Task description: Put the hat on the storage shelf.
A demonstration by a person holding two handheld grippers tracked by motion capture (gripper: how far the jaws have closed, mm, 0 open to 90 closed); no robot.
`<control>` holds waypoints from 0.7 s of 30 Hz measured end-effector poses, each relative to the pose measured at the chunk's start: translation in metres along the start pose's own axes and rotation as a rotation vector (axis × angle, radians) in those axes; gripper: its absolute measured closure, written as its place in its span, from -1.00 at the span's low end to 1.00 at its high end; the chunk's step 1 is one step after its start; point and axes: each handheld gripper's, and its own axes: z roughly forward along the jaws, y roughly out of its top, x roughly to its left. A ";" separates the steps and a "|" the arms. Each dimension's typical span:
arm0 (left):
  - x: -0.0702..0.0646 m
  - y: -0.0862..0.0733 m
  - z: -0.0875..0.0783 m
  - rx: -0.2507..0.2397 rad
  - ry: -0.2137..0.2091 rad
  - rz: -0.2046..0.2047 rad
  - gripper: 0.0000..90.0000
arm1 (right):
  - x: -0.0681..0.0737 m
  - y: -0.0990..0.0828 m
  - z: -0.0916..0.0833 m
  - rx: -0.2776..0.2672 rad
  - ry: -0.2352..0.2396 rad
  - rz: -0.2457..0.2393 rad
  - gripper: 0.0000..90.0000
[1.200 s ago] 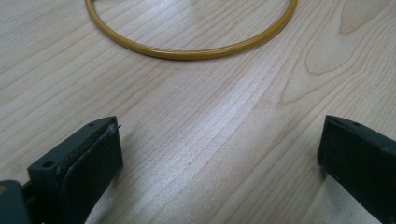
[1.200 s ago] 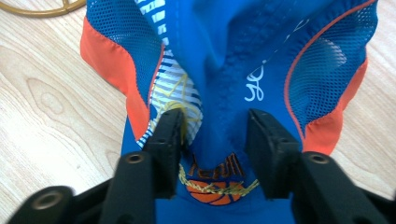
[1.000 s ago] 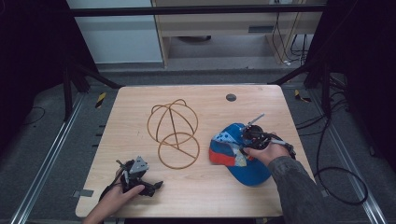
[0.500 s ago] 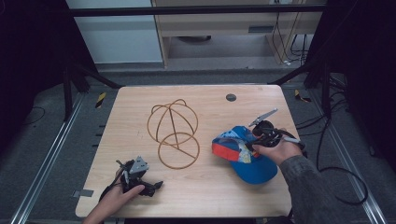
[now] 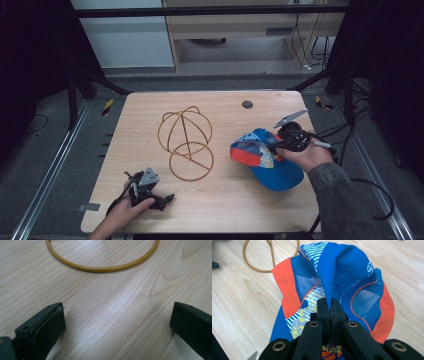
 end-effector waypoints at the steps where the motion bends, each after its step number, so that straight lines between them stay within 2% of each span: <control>1: 0.000 0.000 0.000 0.000 0.000 0.000 -1.00 | 0.000 0.001 -0.002 -0.006 0.000 0.000 0.97; 21: 0.000 0.000 0.000 0.001 -0.001 0.000 -1.00 | 0.007 0.017 -0.043 -0.124 -0.028 -0.021 0.97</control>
